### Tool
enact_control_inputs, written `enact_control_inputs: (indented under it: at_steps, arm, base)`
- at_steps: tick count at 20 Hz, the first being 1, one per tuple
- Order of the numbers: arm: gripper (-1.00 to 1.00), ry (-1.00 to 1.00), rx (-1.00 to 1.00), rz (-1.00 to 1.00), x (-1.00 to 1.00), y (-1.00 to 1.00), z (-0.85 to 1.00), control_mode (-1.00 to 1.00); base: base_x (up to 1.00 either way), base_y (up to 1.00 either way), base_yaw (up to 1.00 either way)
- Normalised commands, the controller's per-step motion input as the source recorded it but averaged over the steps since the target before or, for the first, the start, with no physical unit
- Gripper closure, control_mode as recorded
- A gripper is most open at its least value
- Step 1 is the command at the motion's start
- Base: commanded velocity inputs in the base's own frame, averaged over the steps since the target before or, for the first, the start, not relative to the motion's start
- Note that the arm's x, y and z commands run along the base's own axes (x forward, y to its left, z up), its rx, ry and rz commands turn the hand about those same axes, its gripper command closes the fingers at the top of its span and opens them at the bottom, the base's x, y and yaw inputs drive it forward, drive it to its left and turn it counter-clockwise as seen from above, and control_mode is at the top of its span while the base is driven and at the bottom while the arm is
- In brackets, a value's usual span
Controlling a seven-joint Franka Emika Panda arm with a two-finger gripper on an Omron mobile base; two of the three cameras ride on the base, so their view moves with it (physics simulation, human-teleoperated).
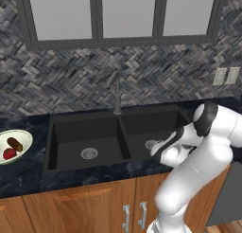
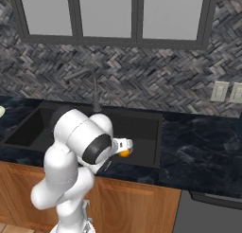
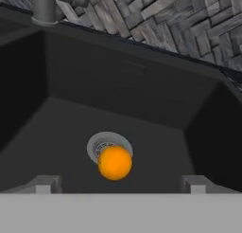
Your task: There is a mixed pile of frozen fruits and vegetables on the counter. Locate all the frozen vegetables and place the items in a bowl on the counter. Take all the frozen fruits and defrost them in a running sink.
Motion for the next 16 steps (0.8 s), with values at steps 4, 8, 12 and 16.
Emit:
enact_control_inputs:
  at_steps: [4, 8, 12, 16]
  arm:
    - [-1.0, -0.05, -0.14, 0.0, -0.08, -0.01, 1.0, -1.0]
    - [-1.0, 0.0, -0.11, 0.0, -0.18, 0.0, 1.0, -1.0]
    - [-1.0, 0.01, -0.11, 0.0, -0.32, 0.0, 1.0, -1.0]
    - [-1.0, 0.0, -0.1, 0.0, -0.41, 0.0, 1.0, -1.0]
  base:
    - [0.0, 0.0, 0.0]
    - [0.0, 0.0, 0.0]
    - [0.0, 0.0, 0.0]
    - [0.0, 0.0, 0.0]
